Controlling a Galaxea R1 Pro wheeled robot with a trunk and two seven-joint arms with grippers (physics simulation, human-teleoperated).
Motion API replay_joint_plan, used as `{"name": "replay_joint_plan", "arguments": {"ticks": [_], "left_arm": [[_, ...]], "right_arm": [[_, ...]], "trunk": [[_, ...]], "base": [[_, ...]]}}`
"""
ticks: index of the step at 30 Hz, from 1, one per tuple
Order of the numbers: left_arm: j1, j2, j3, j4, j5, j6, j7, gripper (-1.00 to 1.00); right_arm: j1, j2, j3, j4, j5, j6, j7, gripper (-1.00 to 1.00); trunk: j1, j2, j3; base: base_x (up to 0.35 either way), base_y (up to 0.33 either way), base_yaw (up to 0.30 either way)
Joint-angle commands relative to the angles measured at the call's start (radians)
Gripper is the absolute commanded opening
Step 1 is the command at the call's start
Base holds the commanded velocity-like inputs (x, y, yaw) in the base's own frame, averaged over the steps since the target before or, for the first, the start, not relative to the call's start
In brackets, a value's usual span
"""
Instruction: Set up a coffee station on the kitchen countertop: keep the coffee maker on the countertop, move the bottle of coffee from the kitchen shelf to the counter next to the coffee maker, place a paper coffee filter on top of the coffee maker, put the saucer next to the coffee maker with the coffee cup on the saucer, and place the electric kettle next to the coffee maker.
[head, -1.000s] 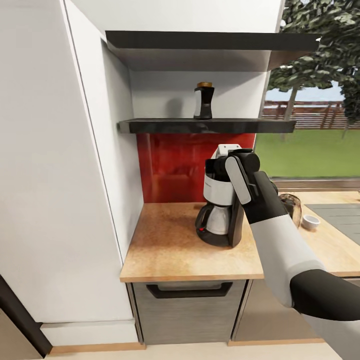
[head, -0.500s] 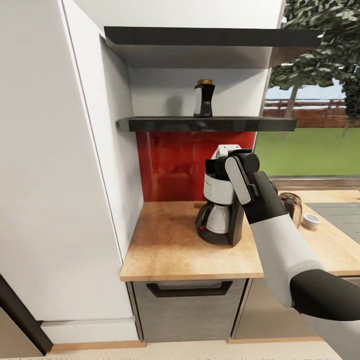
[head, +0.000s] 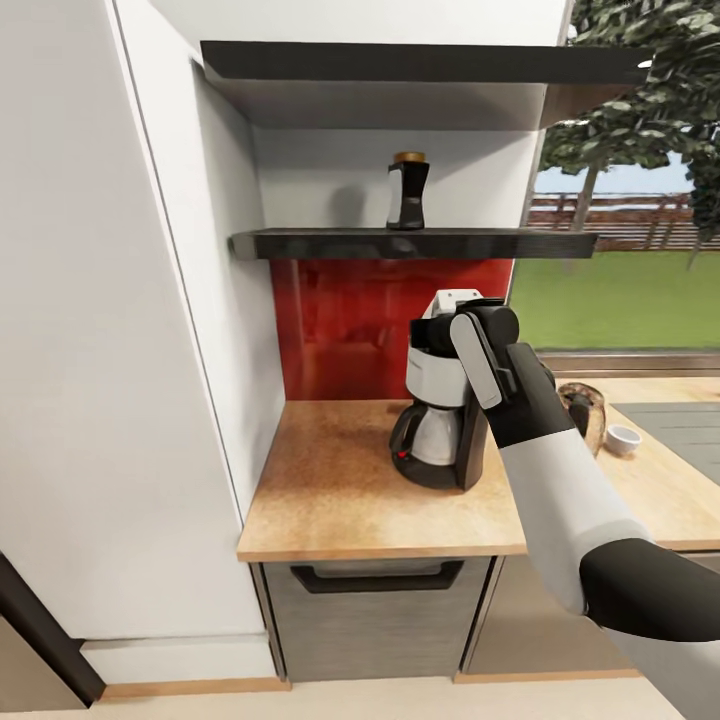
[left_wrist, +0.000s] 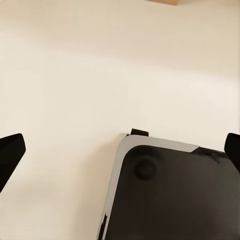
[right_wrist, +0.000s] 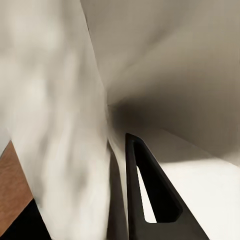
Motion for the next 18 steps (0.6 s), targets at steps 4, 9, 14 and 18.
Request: {"name": "replay_joint_plan", "arguments": {"ticks": [4, 9, 14, 18], "left_arm": [[0.000, 0.000, 0.002, -0.003, -0.002, -0.001, 0.001, 1.00], [0.000, 0.000, 0.002, -0.003, -0.002, -0.001, 0.001, 1.00], [0.000, 0.000, 0.002, -0.003, -0.003, -0.001, 0.001, 1.00], [0.000, 0.000, 0.003, -0.003, -0.002, -0.001, 0.001, 1.00]], "right_arm": [[-0.001, 0.000, 0.001, 0.000, -0.011, 0.002, -0.011, -1.00], [-0.001, 0.000, 0.001, 0.000, -0.011, 0.002, -0.011, -1.00], [-0.001, 0.000, 0.001, 0.000, -0.011, 0.002, -0.011, -1.00], [-0.001, 0.000, 0.001, 0.000, -0.011, 0.002, -0.011, -1.00]], "trunk": [[0.001, -0.002, -0.002], [0.001, -0.002, -0.002], [0.001, -0.002, -0.002], [0.001, -0.002, -0.002]], "base": [[0.019, -0.022, 0.000], [0.001, -0.002, 0.000], [0.000, -0.011, 0.000], [0.000, -0.001, 0.000]]}}
